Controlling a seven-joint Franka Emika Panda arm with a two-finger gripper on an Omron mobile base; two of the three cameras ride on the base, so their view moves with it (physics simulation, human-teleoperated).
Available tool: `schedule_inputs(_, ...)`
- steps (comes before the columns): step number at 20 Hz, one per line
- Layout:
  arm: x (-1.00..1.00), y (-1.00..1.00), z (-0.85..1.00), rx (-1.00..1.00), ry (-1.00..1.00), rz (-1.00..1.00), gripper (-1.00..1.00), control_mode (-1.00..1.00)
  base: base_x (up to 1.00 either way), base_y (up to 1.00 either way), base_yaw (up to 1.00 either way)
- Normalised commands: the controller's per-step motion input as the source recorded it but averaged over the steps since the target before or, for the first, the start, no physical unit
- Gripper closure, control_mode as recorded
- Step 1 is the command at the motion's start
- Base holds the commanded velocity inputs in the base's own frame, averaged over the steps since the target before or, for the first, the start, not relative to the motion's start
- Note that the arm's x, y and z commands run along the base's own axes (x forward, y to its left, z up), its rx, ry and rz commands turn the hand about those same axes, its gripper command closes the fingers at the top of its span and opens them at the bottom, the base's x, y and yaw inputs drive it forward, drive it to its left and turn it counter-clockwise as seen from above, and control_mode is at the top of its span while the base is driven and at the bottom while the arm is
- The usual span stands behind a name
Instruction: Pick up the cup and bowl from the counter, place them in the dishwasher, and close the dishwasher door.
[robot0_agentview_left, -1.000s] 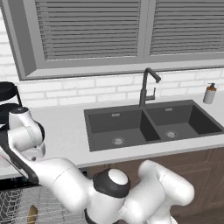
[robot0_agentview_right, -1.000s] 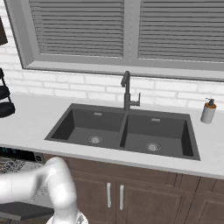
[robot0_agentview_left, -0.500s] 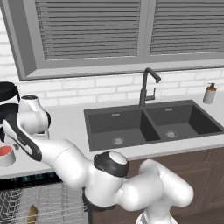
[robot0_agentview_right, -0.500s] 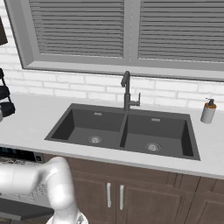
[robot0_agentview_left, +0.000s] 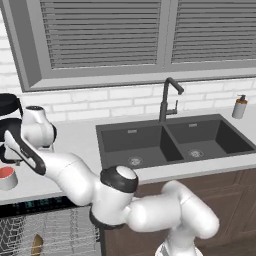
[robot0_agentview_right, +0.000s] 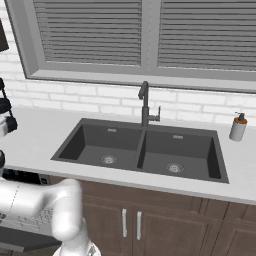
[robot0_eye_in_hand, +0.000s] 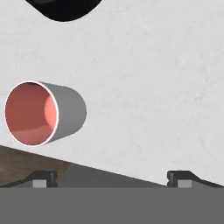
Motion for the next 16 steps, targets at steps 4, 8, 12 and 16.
schedule_inputs(4,0.42,0.39,0.00,0.00,0.00,0.05,-1.00,-1.00,0.00,0.00,0.00)
schedule_inputs(8,0.18,0.46,0.00,0.00,0.00,0.07,-1.00,-1.00,0.00,0.00,0.00)
schedule_inputs(12,0.01,0.42,-0.01,0.00,0.00,0.08,-1.00,-1.00,0.00,0.00,0.00)
schedule_inputs(16,0.00,0.25,-0.06,0.00,0.00,0.04,-1.00,-1.00,0.00,0.00,0.00)
